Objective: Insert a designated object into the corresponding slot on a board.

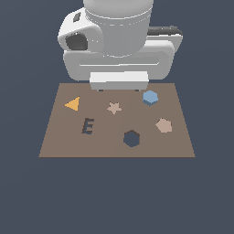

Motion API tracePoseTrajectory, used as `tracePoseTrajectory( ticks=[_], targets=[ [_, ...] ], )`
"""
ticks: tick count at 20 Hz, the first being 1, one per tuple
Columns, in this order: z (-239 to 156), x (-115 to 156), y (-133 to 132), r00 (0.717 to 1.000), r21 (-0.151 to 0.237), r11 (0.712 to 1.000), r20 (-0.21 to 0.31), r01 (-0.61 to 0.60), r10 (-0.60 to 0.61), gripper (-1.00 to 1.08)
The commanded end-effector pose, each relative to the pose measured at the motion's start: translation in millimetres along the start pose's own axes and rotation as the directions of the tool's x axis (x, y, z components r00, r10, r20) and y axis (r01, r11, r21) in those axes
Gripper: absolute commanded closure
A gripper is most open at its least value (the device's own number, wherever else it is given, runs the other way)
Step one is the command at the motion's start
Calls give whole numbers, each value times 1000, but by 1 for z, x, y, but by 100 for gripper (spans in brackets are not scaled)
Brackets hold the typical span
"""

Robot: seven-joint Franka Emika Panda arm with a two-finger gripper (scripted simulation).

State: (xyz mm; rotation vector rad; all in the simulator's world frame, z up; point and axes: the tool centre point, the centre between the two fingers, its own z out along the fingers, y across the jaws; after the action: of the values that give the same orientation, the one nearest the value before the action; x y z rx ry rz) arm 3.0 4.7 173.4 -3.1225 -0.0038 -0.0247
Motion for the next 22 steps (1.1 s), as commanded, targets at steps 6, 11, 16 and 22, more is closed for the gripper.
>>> tracePoseTrajectory(
  ticks=[6,11,16,22],
  targets=[
    [6,-4,-6,1000,-1,1000,1,-3,3,-92],
    [24,-16,-23,1000,-4,1000,3,-12,12,-92],
    [56,-35,-54,1000,-8,1000,7,-27,27,-92],
    [95,-58,-91,999,-15,999,11,-47,47,-92]
  ],
)
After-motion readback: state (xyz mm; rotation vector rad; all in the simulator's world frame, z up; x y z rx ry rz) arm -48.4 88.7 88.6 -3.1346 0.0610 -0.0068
